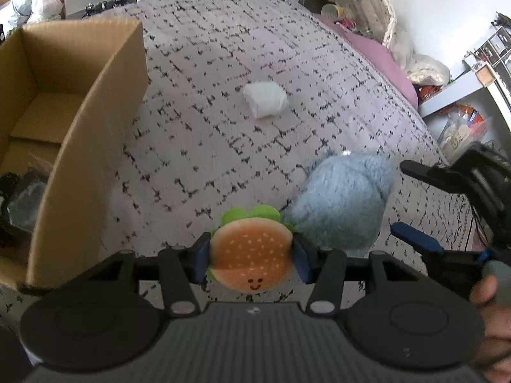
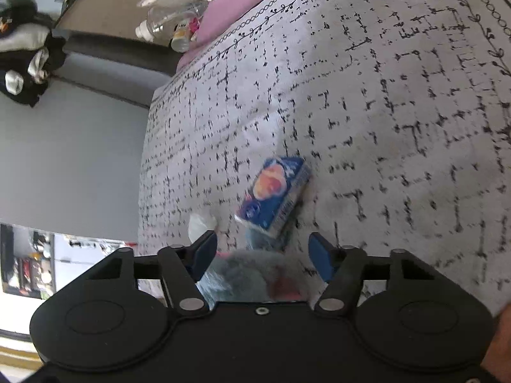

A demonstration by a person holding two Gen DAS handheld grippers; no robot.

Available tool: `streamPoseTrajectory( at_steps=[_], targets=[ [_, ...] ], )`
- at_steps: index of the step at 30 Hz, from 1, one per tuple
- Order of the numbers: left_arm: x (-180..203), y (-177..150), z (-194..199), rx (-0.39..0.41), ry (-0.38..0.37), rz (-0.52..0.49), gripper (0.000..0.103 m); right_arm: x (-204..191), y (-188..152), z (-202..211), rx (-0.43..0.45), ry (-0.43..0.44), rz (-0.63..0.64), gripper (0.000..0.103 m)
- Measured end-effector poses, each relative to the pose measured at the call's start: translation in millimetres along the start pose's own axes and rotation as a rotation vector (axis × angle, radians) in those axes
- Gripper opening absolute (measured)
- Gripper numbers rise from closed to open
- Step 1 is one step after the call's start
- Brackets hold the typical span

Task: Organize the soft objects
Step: 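Grasp the orange burger plush with the left tool while the right grasps the white-blue box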

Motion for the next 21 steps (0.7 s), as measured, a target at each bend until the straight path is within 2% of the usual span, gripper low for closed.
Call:
streamPoseTrajectory(
  at_steps=[6, 12, 15, 18, 21],
  targets=[
    [-1.8, 11.5, 9.1, 0.024, -0.001, 0.002, 0.052, 9.8, 9.1, -16.6, 0.017, 0.032, -0.080, 0.050],
    [-2.8, 18.8, 17.0, 0.041, 0.000, 0.001, 0.052, 23.4, 11.3, -31.6, 0.015, -0.010, -0.123, 0.049],
    [-3.7, 21.4, 20.1, 0.050, 0.005, 0.001, 0.052, 27.6, 11.0, -34.7, 0.018, -0.007, -0.133, 0.043],
    [-5.9, 23.4, 21.5, 0.053, 0.003, 0.005, 0.052, 28.9, 11.9, -37.9, 0.030, -0.010, -0.132, 0.041],
    [-10.7, 25.8, 23.7, 0.061, 0.012, 0.010, 0.052, 33.3, 12.4, -43.1, 0.029, -0.004, -0.143, 0.030]
  ],
)
Point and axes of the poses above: each gripper's, at about its wrist camera, not at the fingertips, and z roughly against the way its jaws point, x to its right, y to its top, the point moved 3 cm from there along -z, roughly the way its jaws point, and after that the axes turned 14 degrees about y, right-handed, at the moved point
